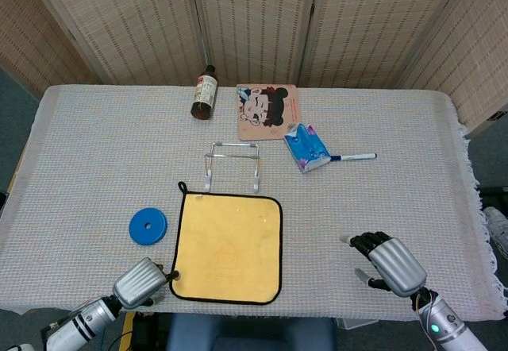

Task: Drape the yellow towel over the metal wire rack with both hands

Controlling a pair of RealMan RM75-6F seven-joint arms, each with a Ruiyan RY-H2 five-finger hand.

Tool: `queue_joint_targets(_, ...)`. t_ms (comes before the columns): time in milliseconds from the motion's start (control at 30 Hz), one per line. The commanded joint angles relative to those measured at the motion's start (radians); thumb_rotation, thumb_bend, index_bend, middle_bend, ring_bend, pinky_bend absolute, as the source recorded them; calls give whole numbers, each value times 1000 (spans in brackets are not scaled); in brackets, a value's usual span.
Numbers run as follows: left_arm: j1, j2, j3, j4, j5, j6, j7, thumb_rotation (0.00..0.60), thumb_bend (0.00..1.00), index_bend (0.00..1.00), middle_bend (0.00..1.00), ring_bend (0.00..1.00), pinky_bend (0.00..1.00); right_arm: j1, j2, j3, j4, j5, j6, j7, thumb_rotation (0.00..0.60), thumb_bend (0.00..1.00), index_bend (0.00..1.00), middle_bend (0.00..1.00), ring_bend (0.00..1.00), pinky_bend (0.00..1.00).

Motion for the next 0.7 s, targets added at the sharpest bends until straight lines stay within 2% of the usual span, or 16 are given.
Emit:
queue_joint_targets(33,-7,-10,0,3,-8,-3,-2,600,223,424,866,741,921,0,1,0,2,2,2,1,600,322,191,365,358,385)
queue_joint_targets(700,-46,-59,-2,-4,-58,-40,31,600,223,451,872,745,921,-16,-1,-11,24,21,36,26,600,322,191,365,358,386)
